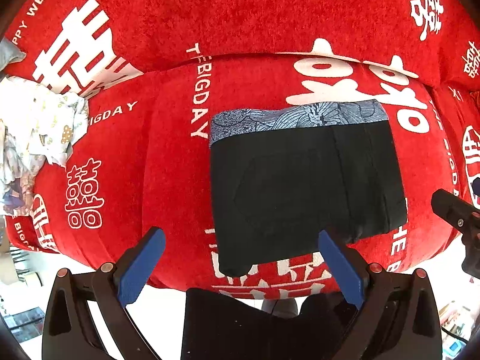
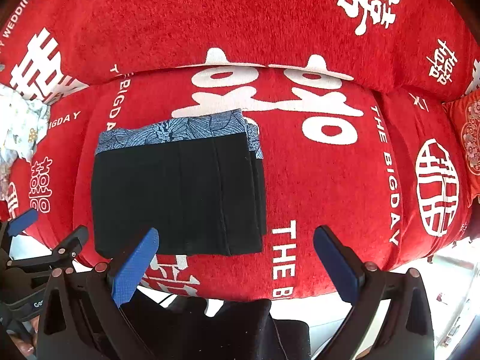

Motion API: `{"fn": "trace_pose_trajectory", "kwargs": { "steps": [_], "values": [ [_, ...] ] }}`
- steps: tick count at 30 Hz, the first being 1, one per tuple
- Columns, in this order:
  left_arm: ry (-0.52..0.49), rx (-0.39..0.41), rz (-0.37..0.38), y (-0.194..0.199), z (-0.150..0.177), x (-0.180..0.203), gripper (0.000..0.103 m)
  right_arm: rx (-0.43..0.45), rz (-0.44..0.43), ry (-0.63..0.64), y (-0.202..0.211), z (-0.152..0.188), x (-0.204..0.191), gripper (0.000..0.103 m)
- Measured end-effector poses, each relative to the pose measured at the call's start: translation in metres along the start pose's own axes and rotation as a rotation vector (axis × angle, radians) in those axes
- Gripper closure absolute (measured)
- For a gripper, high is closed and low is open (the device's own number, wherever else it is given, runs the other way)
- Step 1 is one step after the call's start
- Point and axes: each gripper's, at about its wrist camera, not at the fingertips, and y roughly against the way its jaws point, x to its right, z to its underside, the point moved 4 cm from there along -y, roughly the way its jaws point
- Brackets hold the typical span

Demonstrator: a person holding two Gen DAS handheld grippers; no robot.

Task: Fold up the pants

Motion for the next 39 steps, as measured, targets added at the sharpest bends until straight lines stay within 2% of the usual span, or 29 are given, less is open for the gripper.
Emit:
{"fn": "trace_pose_trajectory", "kwargs": {
  "steps": [39],
  "values": [
    [-0.002,-0.006,0.018,-0.001,-0.005,0.000,0.001,-0.011,0.009,0.012,-0.002,-0.004,-0.012,0.000]
  ]
}}
